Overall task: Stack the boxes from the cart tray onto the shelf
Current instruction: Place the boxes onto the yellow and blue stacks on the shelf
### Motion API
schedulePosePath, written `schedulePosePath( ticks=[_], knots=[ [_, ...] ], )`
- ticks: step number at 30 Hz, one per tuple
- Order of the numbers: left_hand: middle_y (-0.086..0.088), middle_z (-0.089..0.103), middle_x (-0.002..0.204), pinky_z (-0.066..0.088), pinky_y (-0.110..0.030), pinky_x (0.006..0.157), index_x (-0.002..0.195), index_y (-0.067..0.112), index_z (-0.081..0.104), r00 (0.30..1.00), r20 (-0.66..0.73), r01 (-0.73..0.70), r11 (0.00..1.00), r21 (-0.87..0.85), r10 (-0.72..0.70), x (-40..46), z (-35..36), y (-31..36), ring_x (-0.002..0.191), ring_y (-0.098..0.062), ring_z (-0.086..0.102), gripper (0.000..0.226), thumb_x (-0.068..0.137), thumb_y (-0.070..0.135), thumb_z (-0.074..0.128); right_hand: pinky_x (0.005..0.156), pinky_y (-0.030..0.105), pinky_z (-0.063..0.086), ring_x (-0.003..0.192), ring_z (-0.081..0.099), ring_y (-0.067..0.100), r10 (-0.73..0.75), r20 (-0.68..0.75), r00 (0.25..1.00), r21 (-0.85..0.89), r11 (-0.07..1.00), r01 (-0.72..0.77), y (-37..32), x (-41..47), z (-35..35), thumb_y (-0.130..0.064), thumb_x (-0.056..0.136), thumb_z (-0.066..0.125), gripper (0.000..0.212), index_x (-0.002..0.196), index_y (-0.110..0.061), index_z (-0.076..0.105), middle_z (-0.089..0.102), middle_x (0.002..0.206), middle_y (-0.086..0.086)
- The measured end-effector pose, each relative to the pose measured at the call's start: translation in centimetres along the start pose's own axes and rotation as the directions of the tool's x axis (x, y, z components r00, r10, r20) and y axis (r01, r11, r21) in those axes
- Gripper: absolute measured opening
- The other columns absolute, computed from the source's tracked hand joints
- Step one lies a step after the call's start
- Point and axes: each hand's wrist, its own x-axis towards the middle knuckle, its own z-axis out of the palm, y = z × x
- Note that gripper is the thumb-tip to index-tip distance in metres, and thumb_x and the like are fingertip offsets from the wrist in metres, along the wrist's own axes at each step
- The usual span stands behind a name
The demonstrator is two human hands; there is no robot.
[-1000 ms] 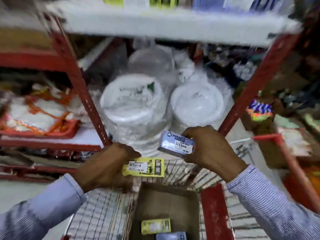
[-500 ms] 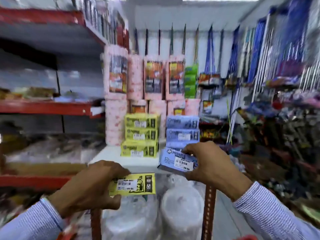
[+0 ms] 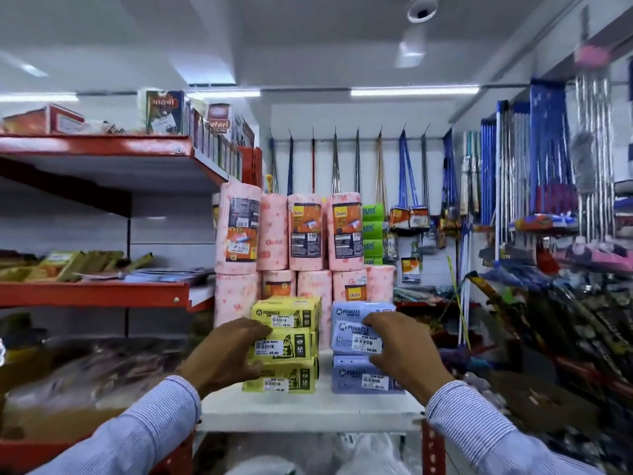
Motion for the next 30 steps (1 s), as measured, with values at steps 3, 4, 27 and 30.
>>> schedulePosePath(
  ticks=[3,4,27,30],
  knots=[
    [-0.001,0.065,0.132,0.049,-0.033,0.101,0.133,0.02,0.059,1.0,0.025,0.0,1.0,0.008,0.0,1.3,1.5,-0.5,0.119,-0.019,0.06,0.061,0.077,0.035,0.077,0.086,0.037,0.054,0.107,0.061,0.022,-0.032,0.02,0.999,-0.064,0.997,0.033,0.1,0.9,2.0,-0.015,0.078,0.072,0.045,0.121,-0.021,0.058,0.067,0.116,0.001],
    [-0.001,0.065,0.133,0.048,-0.032,0.102,0.134,0.02,0.059,0.999,0.034,0.003,1.0,0.0,-0.003,1.6,1.9,-0.6,0.119,-0.02,0.06,0.06,0.078,0.033,0.076,0.084,0.038,0.054,0.105,0.061,0.022,-0.037,0.025,0.999,-0.082,0.996,0.039,0.1,1.1,2.5,-0.012,0.079,0.071,0.041,0.117,-0.021,0.059,0.067,0.114,0.001],
    [0.0,0.067,0.131,0.054,-0.029,0.094,0.129,0.02,0.064,0.992,0.075,0.107,0.984,-0.141,-0.097,3.5,5.0,-2.0,0.116,-0.018,0.062,0.049,0.083,0.012,0.078,0.079,0.034,0.054,0.098,0.063,0.02,0.016,0.026,1.0,0.007,1.0,-0.016,1.3,2.0,6.2,-0.014,0.071,0.08,0.042,0.11,-0.023,0.069,0.072,0.103,-0.003],
    [-0.002,0.069,0.128,0.058,-0.026,0.081,0.126,0.02,0.066,0.99,0.078,0.125,0.978,-0.164,-0.114,3.5,5.2,-1.9,0.11,-0.019,0.066,0.046,0.083,0.007,0.076,0.076,0.034,0.055,0.094,0.063,0.021,0.015,0.023,1.0,0.005,1.0,-0.015,1.2,1.8,6.0,-0.013,0.072,0.077,0.036,0.105,-0.022,0.069,0.07,0.097,-0.002]
  ],
)
